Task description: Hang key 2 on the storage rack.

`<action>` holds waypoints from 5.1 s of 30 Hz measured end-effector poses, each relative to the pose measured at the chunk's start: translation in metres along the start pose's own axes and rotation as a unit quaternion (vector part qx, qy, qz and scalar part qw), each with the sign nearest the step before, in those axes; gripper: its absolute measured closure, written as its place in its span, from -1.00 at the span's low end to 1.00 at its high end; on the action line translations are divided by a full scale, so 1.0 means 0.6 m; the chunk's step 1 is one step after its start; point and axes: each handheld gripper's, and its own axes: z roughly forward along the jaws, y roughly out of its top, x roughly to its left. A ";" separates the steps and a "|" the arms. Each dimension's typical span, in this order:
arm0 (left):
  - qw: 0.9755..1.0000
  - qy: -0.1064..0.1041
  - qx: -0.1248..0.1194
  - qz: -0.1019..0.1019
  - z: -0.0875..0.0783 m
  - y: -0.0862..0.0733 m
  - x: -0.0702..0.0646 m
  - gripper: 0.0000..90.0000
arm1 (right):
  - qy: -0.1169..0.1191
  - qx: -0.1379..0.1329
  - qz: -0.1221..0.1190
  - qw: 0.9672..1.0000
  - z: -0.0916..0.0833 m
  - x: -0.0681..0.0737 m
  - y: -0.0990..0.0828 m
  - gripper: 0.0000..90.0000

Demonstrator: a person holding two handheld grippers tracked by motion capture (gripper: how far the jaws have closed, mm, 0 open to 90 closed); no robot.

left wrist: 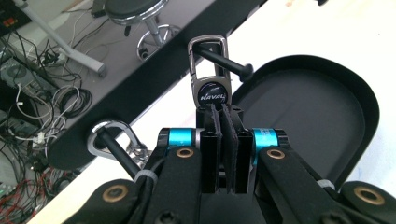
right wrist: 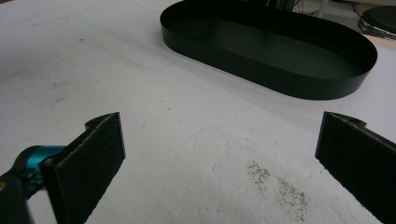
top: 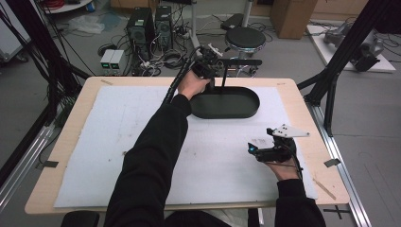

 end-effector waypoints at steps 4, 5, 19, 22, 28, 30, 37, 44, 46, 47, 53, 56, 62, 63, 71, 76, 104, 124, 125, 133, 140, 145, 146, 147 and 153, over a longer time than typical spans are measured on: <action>0.999 -0.035 -0.012 0.005 0.006 -0.004 0.002 0.88 | 0.001 -0.002 -0.002 1.000 0.002 0.000 0.000 -0.99; 0.999 -0.036 -0.012 0.005 0.008 -0.005 -0.001 0.86 | 0.001 -0.001 -0.003 1.000 0.002 0.000 0.000 -0.99; 0.985 -0.174 0.013 -0.006 -0.004 -0.027 -0.006 -0.88 | 0.003 -0.002 -0.003 1.000 0.000 0.002 0.000 -0.99; 0.985 -0.172 0.011 -0.005 -0.010 -0.034 -0.004 -0.96 | 0.003 -0.002 -0.003 1.000 0.000 0.002 0.000 -0.99; 0.986 -0.168 0.001 -0.010 -0.029 -0.045 0.002 -0.96 | 0.001 -0.002 -0.005 1.000 0.001 0.001 0.000 -0.99; 0.986 -0.168 -0.004 -0.011 -0.038 -0.049 0.004 -0.96 | 0.001 -0.001 -0.002 1.000 0.000 0.002 0.000 -0.99; 0.986 -0.167 -0.012 -0.011 -0.060 -0.066 0.008 -0.96 | 0.001 -0.001 -0.004 1.000 0.000 0.002 0.000 -0.99; 0.987 -0.162 -0.016 -0.007 -0.075 -0.082 0.008 -0.96 | -0.001 -0.001 -0.002 1.000 0.000 0.003 0.000 -0.99; 0.986 -0.164 -0.014 -0.006 -0.078 -0.089 0.008 -0.96 | -0.002 -0.002 -0.001 1.000 -0.001 0.002 0.000 -0.99; 0.986 -0.166 -0.013 -0.006 -0.079 -0.093 0.007 -0.96 | -0.001 -0.001 -0.001 1.000 -0.001 0.002 0.000 -0.99; 0.986 -0.165 -0.011 -0.006 -0.089 -0.110 0.008 -0.96 | -0.002 -0.001 -0.004 1.000 0.000 0.003 0.000 -0.99; 0.987 -0.161 -0.012 -0.006 -0.096 -0.120 0.008 -0.96 | -0.002 0.000 -0.004 1.000 0.000 0.003 0.000 -0.99; 0.986 -0.165 -0.007 -0.008 -0.106 -0.143 0.004 -0.96 | -0.003 0.000 -0.002 1.000 0.000 0.003 0.000 -0.99; 0.986 -0.165 -0.005 -0.008 -0.107 -0.146 0.004 -0.96 | -0.003 0.000 -0.002 1.000 0.000 0.003 0.000 -0.99; 0.988 -0.152 -0.002 -0.021 -0.118 -0.183 0.012 -0.96 | -0.003 0.001 -0.005 1.000 0.003 0.003 0.000 -0.99; 0.988 -0.150 0.001 -0.034 -0.125 -0.207 0.018 -0.96 | -0.002 0.004 -0.004 1.000 0.004 0.003 0.000 -0.99; 0.991 -0.111 -0.005 -0.071 -0.194 -0.309 0.041 -0.96 | -0.006 0.004 -0.006 1.000 0.004 0.004 0.000 -0.99; 0.989 -0.085 -0.036 -0.112 -0.270 -0.407 0.065 -0.96 | -0.004 0.005 -0.007 1.000 0.005 0.006 0.000 -0.99; 0.989 -0.082 -0.042 -0.116 -0.274 -0.414 0.066 -0.96 | -0.004 0.006 -0.009 1.000 0.005 0.006 0.000 -0.99; 0.987 -0.057 -0.079 -0.129 -0.311 -0.454 0.071 -0.96 | -0.003 0.007 -0.008 1.000 0.006 0.010 0.001 -0.99; 0.987 -0.042 -0.091 -0.130 -0.332 -0.483 0.068 -0.96 | -0.005 0.007 -0.008 1.000 0.006 0.010 0.001 -0.99; 0.985 -0.035 -0.098 -0.139 -0.343 -0.507 0.067 -0.96 | -0.005 0.006 -0.009 1.000 0.005 0.010 0.001 -0.99; 0.985 -0.035 -0.096 -0.139 -0.346 -0.511 0.066 -0.96 | -0.005 0.006 -0.008 1.000 0.005 0.010 0.001 -0.99; 0.984 -0.034 -0.103 -0.140 -0.349 -0.515 0.065 -0.96 | -0.005 0.006 -0.008 1.000 0.005 0.010 0.001 -0.99; 0.980 -0.017 -0.129 -0.147 -0.368 -0.550 0.059 -0.96 | -0.005 0.005 -0.010 1.000 0.005 0.010 0.000 -0.99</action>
